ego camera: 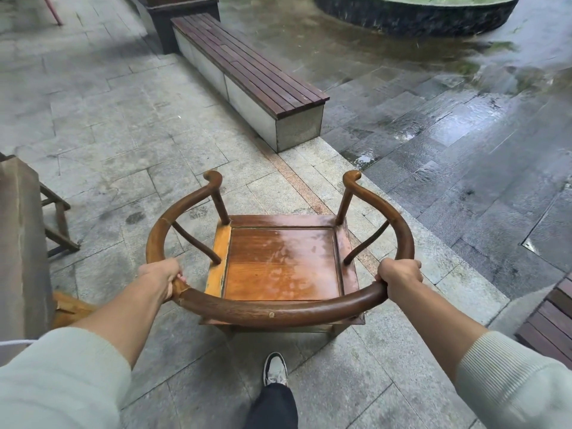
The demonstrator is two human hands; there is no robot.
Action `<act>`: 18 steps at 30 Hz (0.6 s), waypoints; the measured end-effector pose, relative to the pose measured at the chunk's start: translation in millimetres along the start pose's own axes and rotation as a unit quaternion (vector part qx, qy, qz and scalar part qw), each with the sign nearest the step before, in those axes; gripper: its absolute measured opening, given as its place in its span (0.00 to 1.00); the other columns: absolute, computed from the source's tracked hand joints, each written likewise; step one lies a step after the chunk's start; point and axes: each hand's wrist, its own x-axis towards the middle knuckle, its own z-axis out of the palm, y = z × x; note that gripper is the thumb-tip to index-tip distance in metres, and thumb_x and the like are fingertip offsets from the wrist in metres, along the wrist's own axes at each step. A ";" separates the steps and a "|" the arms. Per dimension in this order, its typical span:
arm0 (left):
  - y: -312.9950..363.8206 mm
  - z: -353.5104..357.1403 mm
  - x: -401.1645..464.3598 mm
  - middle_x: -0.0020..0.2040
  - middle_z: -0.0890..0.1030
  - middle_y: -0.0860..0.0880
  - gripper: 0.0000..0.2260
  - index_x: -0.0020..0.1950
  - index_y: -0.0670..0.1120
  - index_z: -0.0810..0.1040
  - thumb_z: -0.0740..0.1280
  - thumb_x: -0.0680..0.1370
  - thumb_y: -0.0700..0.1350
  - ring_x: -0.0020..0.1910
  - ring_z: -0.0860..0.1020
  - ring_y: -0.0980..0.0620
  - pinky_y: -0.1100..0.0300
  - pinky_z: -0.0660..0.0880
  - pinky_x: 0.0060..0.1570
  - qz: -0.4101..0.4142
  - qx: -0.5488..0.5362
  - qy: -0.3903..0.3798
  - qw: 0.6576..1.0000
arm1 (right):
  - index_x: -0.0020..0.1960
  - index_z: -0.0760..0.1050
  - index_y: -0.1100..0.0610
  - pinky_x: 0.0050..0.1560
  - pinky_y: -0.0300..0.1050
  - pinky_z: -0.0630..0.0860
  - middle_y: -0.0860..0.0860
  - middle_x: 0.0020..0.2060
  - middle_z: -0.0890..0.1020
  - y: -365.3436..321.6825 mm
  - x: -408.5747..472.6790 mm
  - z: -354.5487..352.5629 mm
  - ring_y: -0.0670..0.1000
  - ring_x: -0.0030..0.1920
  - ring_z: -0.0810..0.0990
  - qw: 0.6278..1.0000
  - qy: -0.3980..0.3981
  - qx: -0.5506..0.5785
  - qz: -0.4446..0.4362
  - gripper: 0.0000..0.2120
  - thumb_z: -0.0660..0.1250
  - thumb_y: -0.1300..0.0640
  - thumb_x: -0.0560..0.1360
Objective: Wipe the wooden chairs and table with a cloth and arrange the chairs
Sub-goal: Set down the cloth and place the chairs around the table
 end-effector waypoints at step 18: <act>-40.3 10.0 -32.8 0.09 0.59 0.55 0.18 0.32 0.43 0.63 0.55 0.81 0.32 0.14 0.69 0.57 0.67 0.63 0.20 0.056 -0.050 0.126 0.989 | 0.72 0.62 0.63 0.51 0.59 0.83 0.65 0.58 0.78 -39.0 21.8 3.0 0.64 0.53 0.80 0.994 -0.043 -0.050 -0.087 0.29 0.68 0.66 0.73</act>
